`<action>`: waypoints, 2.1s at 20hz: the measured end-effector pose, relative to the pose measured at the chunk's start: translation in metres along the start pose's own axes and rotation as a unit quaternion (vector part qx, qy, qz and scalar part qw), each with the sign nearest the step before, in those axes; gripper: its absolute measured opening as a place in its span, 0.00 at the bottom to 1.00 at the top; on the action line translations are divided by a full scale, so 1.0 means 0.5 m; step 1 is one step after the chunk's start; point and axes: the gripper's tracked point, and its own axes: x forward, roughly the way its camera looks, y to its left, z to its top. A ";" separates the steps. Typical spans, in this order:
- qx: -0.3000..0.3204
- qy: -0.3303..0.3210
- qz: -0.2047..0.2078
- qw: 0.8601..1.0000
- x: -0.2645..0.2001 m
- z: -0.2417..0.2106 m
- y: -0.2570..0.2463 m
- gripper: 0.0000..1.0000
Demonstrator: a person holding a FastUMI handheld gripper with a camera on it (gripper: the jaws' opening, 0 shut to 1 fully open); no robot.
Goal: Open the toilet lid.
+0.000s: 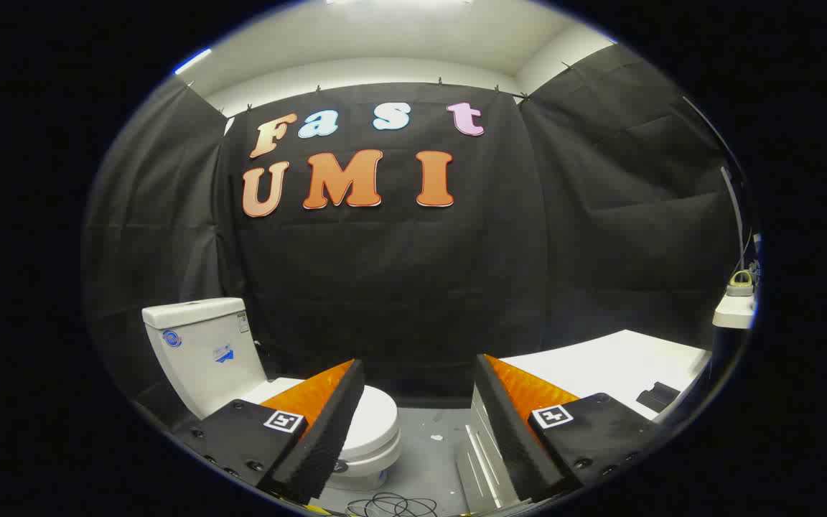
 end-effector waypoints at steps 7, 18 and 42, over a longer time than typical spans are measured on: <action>0.003 0.002 0.002 1.000 0.001 -0.001 0.003 1.00; 0.002 0.003 0.004 1.000 0.001 -0.004 0.006 1.00; -0.039 0.049 0.054 0.997 0.011 -0.052 0.114 0.99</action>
